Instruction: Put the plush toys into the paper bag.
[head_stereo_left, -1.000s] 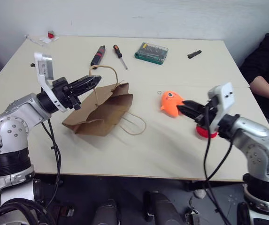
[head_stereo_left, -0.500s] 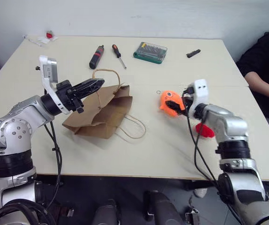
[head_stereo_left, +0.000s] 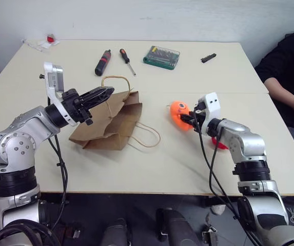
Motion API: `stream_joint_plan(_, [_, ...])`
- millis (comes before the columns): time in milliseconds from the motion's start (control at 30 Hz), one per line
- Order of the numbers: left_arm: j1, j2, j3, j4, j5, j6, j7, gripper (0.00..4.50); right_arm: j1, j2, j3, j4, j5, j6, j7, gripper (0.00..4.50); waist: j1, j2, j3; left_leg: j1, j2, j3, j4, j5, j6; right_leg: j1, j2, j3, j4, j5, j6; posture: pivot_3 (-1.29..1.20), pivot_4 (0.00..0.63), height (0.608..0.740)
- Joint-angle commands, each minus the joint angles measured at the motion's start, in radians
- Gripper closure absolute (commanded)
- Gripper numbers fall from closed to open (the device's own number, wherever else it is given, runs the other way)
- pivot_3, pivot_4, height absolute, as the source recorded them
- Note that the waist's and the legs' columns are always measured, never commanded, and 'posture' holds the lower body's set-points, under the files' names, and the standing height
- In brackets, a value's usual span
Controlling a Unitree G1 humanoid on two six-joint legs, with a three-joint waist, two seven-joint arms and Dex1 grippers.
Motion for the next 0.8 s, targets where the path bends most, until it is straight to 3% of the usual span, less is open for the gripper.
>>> stream_joint_plan(33, [-0.031,-0.020,0.025,-0.016,-0.015,-0.031,0.034,4.50,0.009,0.000,-0.099,-0.199,0.167,0.124,0.010,4.31,0.002,0.000,0.000,0.000,0.000,0.000,0.000,0.000,0.000,0.000,0.000,0.000,0.000,0.000,0.000,0.00,0.150,0.740])
stream_joint_plan(133, [-0.035,-0.031,0.023,-0.034,-0.036,-0.021,0.039,4.50,0.008,0.006,-0.124,-0.328,0.299,0.249,0.022,4.39,0.006,0.001,0.000,0.000,0.000,0.000,0.000,0.000,0.000,0.000,0.000,0.000,-0.001,0.000,0.000,0.00,0.150,0.740])
stream_joint_plan(267, [-0.022,-0.003,-0.010,-0.058,-0.007,-0.039,-0.007,4.50,-0.022,0.002,-0.016,-0.428,0.308,0.283,0.017,4.39,0.002,0.001,0.000,0.000,0.000,0.000,0.000,0.000,0.000,0.000,0.000,0.000,-0.001,0.000,0.000,0.00,0.150,0.740])
stream_joint_plan(367, [-0.030,-0.003,-0.014,-0.037,-0.001,-0.050,-0.019,4.50,-0.075,-0.035,0.253,-0.413,0.150,0.185,0.083,4.39,0.000,0.001,0.001,0.000,0.000,0.000,0.000,0.000,0.000,0.000,0.000,0.000,-0.001,0.000,0.000,0.00,0.150,0.740])
stream_joint_plan(533, [-0.046,-0.023,-0.013,-0.018,-0.026,-0.049,-0.033,4.50,-0.184,0.006,0.467,-0.241,-0.013,-0.005,0.170,4.39,-0.001,0.001,0.001,0.000,0.000,0.000,0.000,0.000,0.000,0.000,0.000,-0.001,-0.001,0.000,0.000,0.00,0.150,0.740])
stream_joint_plan(800, [-0.086,-0.066,-0.057,0.004,-0.013,-0.056,-0.049,4.50,-0.392,0.172,0.561,0.134,-0.118,-0.162,0.315,4.39,-0.003,0.001,0.001,-0.001,0.000,-0.001,0.000,0.000,0.001,-0.001,-0.001,-0.002,-0.001,0.000,0.000,0.00,0.150,0.740])
